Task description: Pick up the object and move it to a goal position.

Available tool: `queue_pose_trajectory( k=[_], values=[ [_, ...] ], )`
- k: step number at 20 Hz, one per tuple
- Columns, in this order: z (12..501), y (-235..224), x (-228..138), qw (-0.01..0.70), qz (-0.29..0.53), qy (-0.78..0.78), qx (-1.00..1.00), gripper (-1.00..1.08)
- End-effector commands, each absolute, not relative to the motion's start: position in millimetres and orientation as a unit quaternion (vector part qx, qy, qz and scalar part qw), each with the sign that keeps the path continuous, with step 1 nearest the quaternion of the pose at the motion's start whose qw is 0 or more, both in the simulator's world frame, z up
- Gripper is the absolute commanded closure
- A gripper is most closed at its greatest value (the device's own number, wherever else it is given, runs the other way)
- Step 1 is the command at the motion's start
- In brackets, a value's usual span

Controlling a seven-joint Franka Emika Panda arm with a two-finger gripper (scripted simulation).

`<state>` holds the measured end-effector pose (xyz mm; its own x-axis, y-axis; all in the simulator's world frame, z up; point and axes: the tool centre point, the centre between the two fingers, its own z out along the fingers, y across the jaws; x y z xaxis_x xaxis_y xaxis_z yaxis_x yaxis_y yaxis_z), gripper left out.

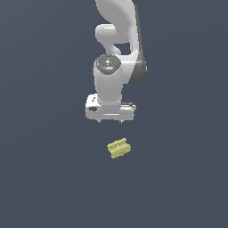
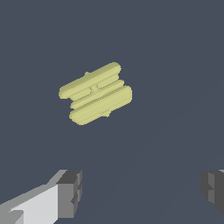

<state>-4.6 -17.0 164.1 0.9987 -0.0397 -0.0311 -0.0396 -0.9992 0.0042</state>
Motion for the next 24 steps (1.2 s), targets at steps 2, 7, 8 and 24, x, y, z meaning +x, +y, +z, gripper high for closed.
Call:
queue_pose_trajectory(
  k=[2, 7, 8, 24],
  values=[
    [163, -16, -3, 0.002, -0.015, -0.033, 0.999, -0.92],
    [159, -14, 2, 0.001, -0.015, -0.066, 0.998, -0.92],
    [158, -14, 4, 0.001, -0.015, -0.075, 0.997, -0.92],
    [135, 0, 31, -0.001, -0.011, -0.267, 0.964, -0.92]
  ],
)
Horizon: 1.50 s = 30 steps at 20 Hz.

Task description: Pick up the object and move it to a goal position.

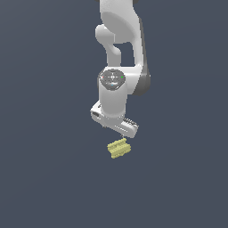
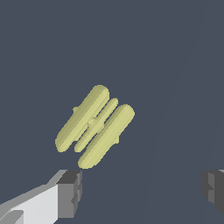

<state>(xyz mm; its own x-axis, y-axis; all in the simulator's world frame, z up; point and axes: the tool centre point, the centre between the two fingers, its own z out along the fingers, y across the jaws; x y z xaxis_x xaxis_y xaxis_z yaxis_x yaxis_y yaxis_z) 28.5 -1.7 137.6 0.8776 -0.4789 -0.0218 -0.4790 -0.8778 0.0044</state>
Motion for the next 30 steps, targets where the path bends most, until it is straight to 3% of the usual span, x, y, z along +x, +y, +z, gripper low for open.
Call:
queue_pose_trajectory(
  k=[1, 30],
  values=[
    [134, 1, 33, 0.001, 0.01, 0.279, -0.96, -0.92],
    [96, 25, 70, 0.0, 0.0, 0.543, -0.84, -0.92]
  ],
)
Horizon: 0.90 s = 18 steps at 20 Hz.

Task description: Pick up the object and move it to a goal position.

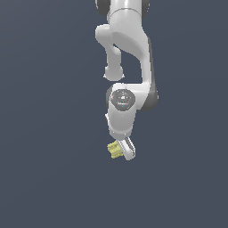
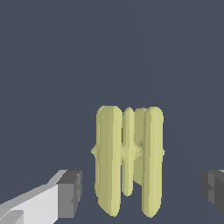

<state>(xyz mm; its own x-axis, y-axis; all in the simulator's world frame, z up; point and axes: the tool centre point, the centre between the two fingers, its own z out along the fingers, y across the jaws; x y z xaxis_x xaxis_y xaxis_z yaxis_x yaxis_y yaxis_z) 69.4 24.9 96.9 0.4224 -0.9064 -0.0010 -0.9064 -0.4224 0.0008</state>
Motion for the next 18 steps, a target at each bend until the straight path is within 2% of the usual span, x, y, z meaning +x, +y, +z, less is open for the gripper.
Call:
queue_pose_trajectory(
  k=[1, 9, 18],
  values=[
    [96, 26, 70, 0.0, 0.0, -0.544, 0.839, -0.92],
    [89, 26, 70, 0.0, 0.0, -0.545, 0.838, -0.92],
    [48, 26, 69, 0.0, 0.0, -0.547, 0.837, -0.92]
  ],
)
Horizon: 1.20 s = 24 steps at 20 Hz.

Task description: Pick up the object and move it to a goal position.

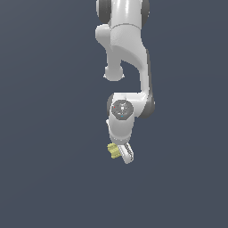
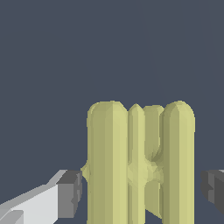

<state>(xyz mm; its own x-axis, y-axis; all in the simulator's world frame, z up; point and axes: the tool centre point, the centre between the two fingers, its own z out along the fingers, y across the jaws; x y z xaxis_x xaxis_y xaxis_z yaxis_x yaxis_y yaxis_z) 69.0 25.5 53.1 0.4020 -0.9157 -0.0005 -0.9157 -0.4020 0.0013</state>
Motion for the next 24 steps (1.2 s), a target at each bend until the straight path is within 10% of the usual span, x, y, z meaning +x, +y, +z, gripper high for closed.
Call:
queue_pose_trajectory(
  k=[1, 5, 6, 24],
  values=[
    [46.0, 25.9, 69.4, 0.0, 0.0, -0.547, 0.837, -0.92],
    [45.4, 25.8, 70.7, 0.0, 0.0, -0.547, 0.837, -0.92],
    [45.4, 25.8, 70.7, 0.0, 0.0, -0.547, 0.837, 1.08],
    [53.8, 20.6, 63.7, -0.001, 0.001, -0.547, 0.837, 1.08]
  ],
)
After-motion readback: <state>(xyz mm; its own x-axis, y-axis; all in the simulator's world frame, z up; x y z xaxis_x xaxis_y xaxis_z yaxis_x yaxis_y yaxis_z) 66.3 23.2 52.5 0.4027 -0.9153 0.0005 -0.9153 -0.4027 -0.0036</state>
